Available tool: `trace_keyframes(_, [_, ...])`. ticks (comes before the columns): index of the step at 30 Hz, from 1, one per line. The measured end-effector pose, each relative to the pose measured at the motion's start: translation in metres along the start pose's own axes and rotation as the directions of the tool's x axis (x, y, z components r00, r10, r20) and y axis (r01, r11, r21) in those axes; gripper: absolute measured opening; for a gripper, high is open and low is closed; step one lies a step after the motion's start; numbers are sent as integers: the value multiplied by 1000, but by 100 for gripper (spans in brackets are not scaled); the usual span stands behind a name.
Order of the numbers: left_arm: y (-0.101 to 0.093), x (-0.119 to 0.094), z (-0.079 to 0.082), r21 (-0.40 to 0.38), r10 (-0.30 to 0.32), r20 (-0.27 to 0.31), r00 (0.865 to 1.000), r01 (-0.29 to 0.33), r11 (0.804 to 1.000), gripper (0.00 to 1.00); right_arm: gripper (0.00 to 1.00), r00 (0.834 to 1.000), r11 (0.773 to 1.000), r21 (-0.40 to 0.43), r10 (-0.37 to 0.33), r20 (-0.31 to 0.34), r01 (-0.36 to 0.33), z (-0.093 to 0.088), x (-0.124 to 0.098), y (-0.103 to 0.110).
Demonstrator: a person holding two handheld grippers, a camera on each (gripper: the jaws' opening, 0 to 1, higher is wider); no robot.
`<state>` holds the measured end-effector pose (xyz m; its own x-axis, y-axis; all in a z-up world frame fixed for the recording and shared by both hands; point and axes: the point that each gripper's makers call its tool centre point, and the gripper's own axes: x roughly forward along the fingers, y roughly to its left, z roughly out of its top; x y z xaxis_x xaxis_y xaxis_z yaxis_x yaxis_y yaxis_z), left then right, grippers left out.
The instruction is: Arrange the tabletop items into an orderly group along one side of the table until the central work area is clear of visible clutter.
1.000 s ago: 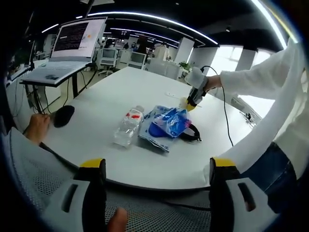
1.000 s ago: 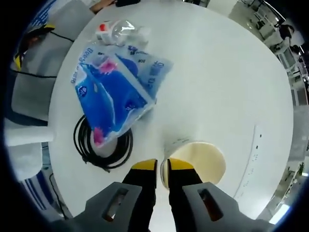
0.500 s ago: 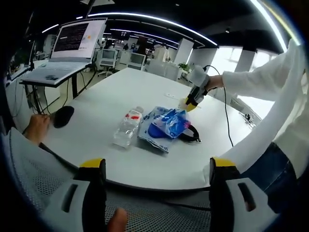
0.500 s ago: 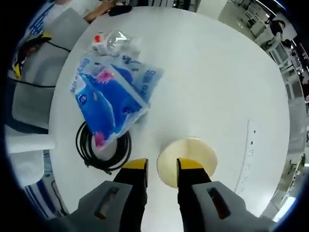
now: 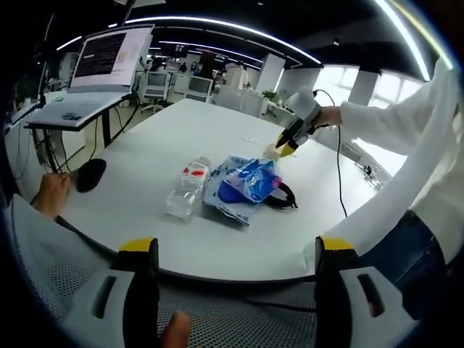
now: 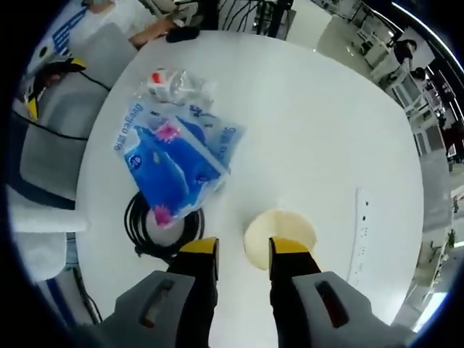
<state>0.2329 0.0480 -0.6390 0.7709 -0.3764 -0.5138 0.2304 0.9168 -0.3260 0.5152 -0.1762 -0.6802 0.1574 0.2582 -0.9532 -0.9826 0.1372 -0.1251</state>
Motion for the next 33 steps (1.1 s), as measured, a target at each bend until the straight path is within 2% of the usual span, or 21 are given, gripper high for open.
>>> trace_keyframes(7, [-2, 0, -1, 3, -12, -6, 1000, 12, 1000, 91, 25, 998, 998, 40, -47, 48, 45, -5, -9, -5])
trace_keyframes(18, [-5, 1, -4, 9, -38, -28, 999, 38, 999, 91, 26, 980, 982, 150, -140, 140, 119, -13, -35, -7])
trace_keyframes(20, [-6, 1, -4, 10, -42, -29, 999, 42, 999, 91, 26, 975, 976, 180, -153, 160, 123, -13, -41, -5])
trace_keyframes(23, [-6, 1, -4, 9, -45, -31, 999, 45, 999, 91, 27, 964, 956, 273, -165, 206, 106, -14, -48, 0])
trace_keyframes(27, [-7, 1, -4, 9, -48, -31, 998, 48, 999, 91, 27, 950, 942, 315, -196, 241, 115, -20, -59, 5])
trace_keyframes(30, [-7, 1, -5, 13, -51, -35, 998, 52, 999, 91, 27, 935, 920, 382, -213, 284, 93, -20, -66, 9])
trace_keyframes(33, [-8, 1, -5, 9, -55, -37, 998, 56, 998, 91, 26, 928, 909, 408, -221, 301, 84, -22, -70, 11])
